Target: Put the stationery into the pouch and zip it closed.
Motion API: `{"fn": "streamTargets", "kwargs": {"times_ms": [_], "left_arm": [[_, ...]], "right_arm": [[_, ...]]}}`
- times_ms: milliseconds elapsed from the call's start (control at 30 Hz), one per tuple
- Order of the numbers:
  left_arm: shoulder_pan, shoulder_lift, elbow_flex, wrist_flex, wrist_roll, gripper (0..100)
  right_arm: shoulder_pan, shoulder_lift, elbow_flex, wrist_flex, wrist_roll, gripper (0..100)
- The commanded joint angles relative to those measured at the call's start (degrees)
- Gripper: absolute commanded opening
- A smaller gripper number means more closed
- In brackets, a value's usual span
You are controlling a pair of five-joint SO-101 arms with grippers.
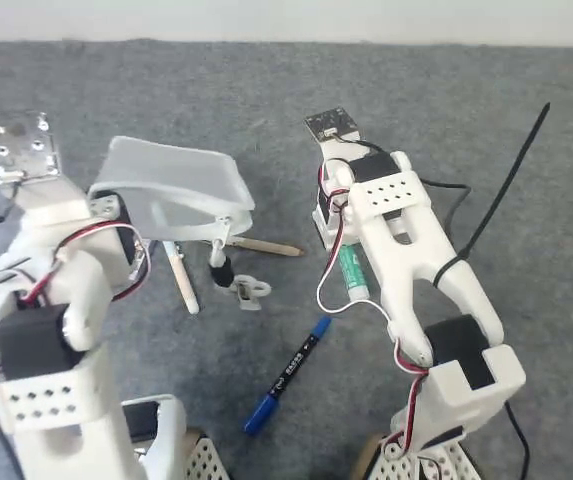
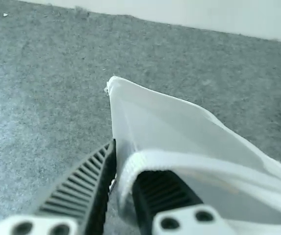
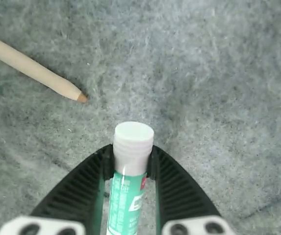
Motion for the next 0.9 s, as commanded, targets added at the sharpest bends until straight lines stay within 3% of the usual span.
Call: {"fn": "streamTargets", "kwargs": {"times_ms": [0,333,867], "left_arm": [[0.44,3.25,-6.90,0.53,-0.44,1],[4.57,21.80,-21.23,7.56,2.37,1],[5.71,29.54,-21.93,7.38,7.56,1]], "right_arm": [[0.04,-4.44,-0.62,-0.84,-0.35,0.6],[0.04,-4.44,-0.79,-0.84,-0.35,0.6],[1.45,-13.85,3.52,-0.84,-0.35,0.6]]}}
